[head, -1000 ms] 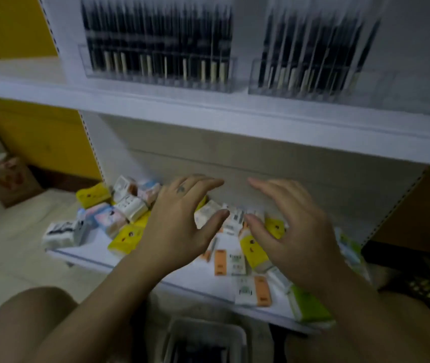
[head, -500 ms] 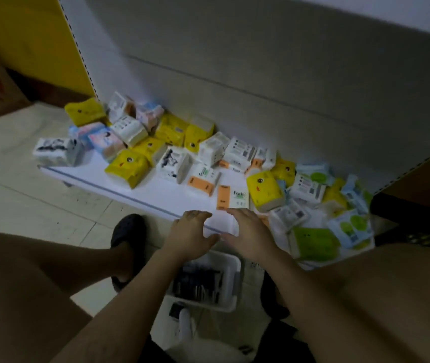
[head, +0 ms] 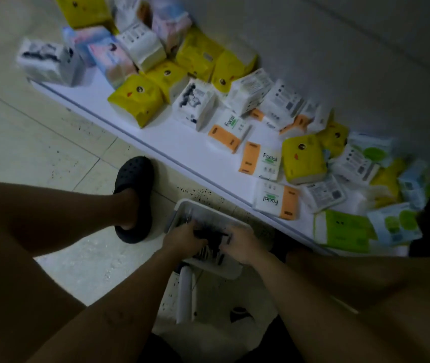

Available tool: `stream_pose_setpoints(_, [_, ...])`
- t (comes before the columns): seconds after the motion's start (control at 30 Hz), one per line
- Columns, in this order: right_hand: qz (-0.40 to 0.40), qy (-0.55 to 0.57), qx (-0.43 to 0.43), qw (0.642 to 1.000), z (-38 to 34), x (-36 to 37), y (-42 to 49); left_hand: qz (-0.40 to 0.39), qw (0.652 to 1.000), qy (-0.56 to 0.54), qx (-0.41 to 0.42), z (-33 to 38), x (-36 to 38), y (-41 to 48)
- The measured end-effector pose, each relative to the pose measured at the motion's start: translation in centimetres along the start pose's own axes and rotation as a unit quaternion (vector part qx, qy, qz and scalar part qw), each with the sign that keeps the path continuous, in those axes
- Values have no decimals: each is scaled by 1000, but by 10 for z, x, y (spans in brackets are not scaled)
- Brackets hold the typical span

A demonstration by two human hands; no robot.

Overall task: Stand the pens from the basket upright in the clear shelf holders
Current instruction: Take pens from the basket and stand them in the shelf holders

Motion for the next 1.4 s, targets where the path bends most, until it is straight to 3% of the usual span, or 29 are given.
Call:
stream_pose_setpoints(0.17, [-76,7,55,996,10,35,39,5,995,-91,-51,-16,-4,6])
stream_pose_setpoints(0.3, [-104,-13,41,994,11,60,68,15,983,-154,-101,-31,-6,10])
stream_pose_setpoints(0.63, [-176,-204,1,963,7,101,110,-5,969,-191,-154,-60,13,8])
stream_pose_setpoints(0.77, [-157,-259,47,952,15,96,115,12,967,-207,-145,-62,10,13])
stream_pose_setpoints(0.93, [-118,-192,63,972,8,82,112,16,965,-226,-129,-55,7,18])
stream_pose_setpoints(1.03, [-91,-96,70,989,1,71,106,6,961,-241,-139,-61,13,17])
stream_pose_setpoints(1.2, [-10,-6,22,1000,-31,52,89,29,934,-321,-156,-72,13,13])
stream_pose_setpoints(1.4, [-22,34,-16,999,-53,46,64,75,911,-389,-118,-52,-8,23])
Point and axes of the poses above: each hand's wrist, its own y-axis towards the middle knuckle, its own x-axis out of the palm, z = x × y, the point moved 5 cm from there along y, towards the middle knuckle
